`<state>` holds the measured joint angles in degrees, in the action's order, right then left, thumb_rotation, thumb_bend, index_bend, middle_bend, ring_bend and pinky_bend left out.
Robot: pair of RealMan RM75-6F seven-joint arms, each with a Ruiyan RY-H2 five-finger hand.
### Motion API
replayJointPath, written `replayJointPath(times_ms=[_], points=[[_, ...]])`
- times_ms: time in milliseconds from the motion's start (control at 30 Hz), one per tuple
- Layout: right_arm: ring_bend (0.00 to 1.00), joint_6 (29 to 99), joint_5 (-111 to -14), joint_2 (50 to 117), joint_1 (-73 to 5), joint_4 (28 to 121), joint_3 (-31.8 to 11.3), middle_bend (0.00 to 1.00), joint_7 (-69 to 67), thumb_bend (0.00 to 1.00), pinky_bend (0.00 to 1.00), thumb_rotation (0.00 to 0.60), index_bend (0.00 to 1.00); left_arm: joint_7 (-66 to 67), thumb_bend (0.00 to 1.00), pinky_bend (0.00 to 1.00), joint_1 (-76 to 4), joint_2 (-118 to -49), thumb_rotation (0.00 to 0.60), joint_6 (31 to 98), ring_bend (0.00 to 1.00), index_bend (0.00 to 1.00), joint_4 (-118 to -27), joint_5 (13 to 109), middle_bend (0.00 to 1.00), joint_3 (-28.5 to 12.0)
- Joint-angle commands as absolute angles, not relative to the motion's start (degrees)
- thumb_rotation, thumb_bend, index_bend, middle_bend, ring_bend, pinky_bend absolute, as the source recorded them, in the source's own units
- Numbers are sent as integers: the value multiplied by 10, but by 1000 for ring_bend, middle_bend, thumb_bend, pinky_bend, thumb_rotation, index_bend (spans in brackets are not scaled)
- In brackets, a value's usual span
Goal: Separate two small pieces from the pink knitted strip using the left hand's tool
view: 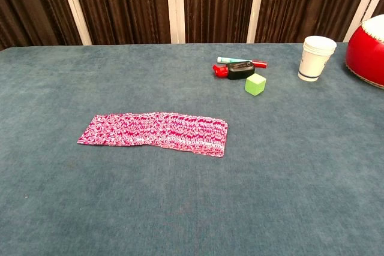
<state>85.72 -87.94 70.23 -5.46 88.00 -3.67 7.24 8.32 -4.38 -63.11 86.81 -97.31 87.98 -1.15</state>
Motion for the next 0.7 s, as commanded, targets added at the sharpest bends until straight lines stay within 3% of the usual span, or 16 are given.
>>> replayJointPath(times_ms=[33,700], points=[[228,859,-881,702,-54,881,-37,150,71,285,238,600,13,85,382,179,-44,-632,600,869,59,194,-973,882,52,-11],[228,859,-882,698,-54,886,-35,150,70,285,238,600,14,72,382,180,-45,-632,600,866,59,187,-967,882,66,-13]])
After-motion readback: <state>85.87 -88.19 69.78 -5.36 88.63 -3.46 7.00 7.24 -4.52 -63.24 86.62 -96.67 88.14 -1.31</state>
